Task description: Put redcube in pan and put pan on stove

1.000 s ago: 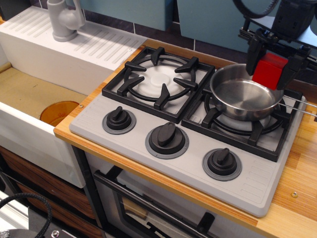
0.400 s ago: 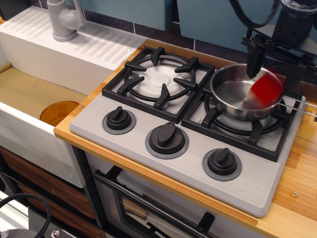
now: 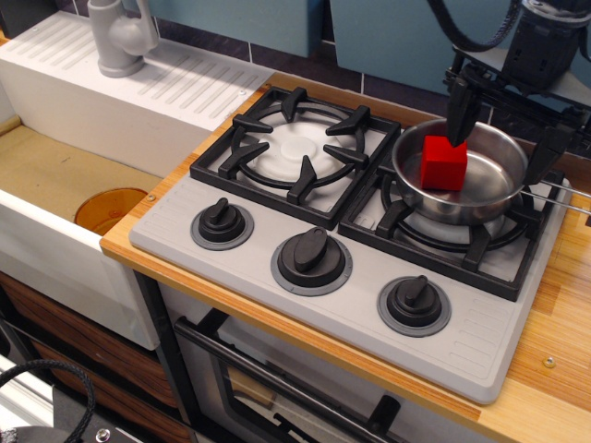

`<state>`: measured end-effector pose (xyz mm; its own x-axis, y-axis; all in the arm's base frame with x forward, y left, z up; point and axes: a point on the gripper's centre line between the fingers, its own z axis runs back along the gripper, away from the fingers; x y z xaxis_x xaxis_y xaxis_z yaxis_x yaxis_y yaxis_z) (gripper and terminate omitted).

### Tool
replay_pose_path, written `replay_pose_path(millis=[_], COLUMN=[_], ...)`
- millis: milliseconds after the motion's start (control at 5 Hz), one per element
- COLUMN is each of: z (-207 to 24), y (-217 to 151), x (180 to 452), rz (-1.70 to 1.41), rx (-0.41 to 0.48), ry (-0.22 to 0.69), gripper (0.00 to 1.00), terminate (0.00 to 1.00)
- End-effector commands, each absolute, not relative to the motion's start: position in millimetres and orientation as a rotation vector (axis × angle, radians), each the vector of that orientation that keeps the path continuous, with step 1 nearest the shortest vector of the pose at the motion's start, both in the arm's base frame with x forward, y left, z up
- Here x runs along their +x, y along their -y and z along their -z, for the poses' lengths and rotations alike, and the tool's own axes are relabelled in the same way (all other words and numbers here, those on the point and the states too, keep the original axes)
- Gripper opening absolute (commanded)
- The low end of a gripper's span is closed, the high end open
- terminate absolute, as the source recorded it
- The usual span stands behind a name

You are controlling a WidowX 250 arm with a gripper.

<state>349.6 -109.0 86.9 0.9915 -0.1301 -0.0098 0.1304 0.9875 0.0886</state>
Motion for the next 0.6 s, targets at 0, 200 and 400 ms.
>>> replay_pose_path(millis=[0, 200, 400], z=[-131, -135, -136], y=[95, 77, 61], x=[363, 365, 363], rz=[0.159, 0.177, 0.188], rx=[0.122, 0.138, 0.149], ry=[0.103, 0.108, 0.118], gripper=[1.00, 1.00, 1.00], terminate=[0.00, 0.00, 0.00])
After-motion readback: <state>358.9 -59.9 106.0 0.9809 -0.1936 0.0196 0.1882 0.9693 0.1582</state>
